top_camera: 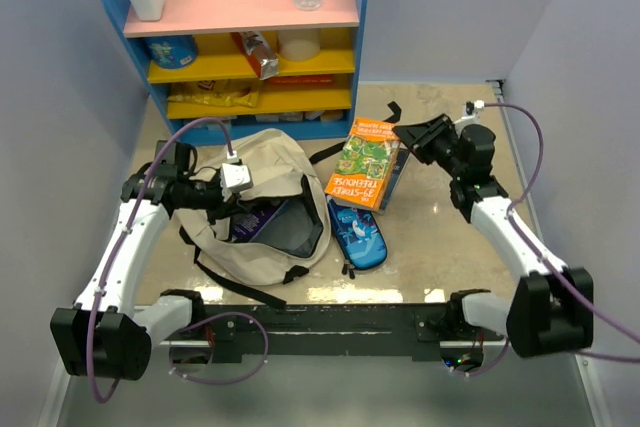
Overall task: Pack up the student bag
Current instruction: Pick up the book from the center of the board, then place the book in the student bag.
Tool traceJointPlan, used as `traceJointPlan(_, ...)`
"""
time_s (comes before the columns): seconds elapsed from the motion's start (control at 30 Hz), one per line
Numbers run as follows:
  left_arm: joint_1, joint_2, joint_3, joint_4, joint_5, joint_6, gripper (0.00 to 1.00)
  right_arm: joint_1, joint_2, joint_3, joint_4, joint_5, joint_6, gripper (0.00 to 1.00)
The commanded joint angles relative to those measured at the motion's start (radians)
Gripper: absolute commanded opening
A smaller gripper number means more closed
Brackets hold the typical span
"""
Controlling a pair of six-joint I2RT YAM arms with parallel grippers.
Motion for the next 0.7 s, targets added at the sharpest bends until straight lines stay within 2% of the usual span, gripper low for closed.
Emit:
traceJointPlan(0.0,-0.005,-0.030,0.009,0.056,0.056,-0.012,0.00,0.072,-0.192,-0.017,0.030,-0.083,0.114,0.00)
traceJointPlan(0.3,-0.005,-0.056,0.017,0.058,0.051,-0.025,0.00,0.221,-0.442,-0.182,-0.100,-0.097,0.195,0.00)
traceJointPlan(0.4,-0.005,-0.054,0.020,0.053,0.050,-0.022,0.00,0.287,-0.508,-0.283,-0.062,-0.069,0.266,0.00)
traceJointPlan(0.53,-0.005,-0.044,0.034,0.047,0.056,-0.028,0.00,0.386,-0.464,-0.316,-0.005,-0.034,0.294,0.00)
traceJointPlan(0.67,-0.005,-0.042,0.043,0.043,0.059,-0.032,0.00,0.485,-0.276,-0.244,0.090,-0.023,0.287,0.00)
